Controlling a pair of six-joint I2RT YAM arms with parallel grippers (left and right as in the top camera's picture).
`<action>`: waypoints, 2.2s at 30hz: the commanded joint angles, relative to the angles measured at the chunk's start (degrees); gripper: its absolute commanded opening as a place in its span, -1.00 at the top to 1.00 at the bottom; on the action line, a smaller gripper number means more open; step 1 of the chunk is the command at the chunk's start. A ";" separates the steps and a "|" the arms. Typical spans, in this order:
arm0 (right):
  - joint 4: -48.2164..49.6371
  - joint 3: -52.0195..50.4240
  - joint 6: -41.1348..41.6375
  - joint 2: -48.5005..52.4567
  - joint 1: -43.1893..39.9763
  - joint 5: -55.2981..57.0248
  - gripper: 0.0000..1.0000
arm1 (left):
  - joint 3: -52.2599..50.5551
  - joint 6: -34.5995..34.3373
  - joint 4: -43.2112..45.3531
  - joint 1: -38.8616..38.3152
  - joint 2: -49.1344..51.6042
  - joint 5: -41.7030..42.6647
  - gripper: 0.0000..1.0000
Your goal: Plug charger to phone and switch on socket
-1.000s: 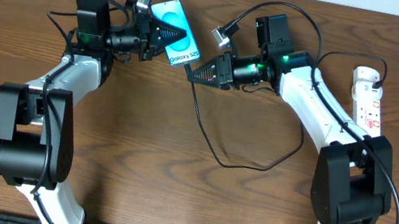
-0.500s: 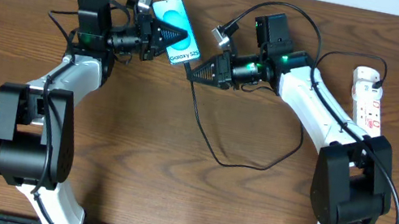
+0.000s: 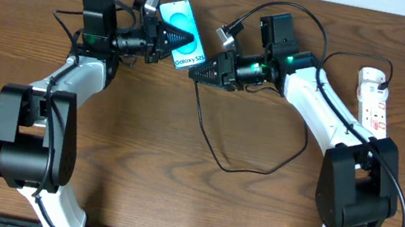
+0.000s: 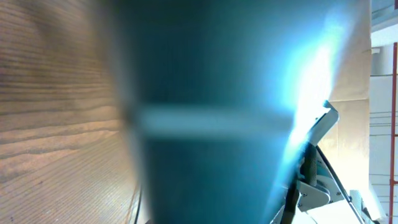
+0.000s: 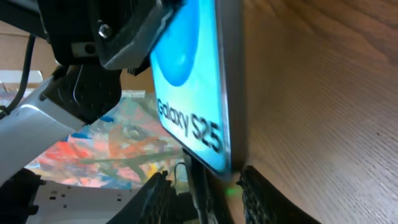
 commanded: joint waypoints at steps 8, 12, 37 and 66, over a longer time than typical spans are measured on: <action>-1.25 0.13 -5.81 -0.96 -8.37 -0.44 0.03 | 0.33 12.26 -12.94 -0.09 -1.11 2.05 0.86; -3.43 0.13 -8.37 -1.11 -11.30 0.44 0.00 | 0.33 22.99 -27.58 -0.74 -1.07 2.10 0.85; -12.55 0.13 -13.27 -1.11 -11.56 10.56 -0.01 | 0.39 36.52 -43.78 -10.19 -0.92 -28.52 0.86; -13.73 0.13 -13.25 -1.11 -9.86 13.62 0.03 | 0.33 37.42 -53.33 -11.02 3.78 -33.40 0.85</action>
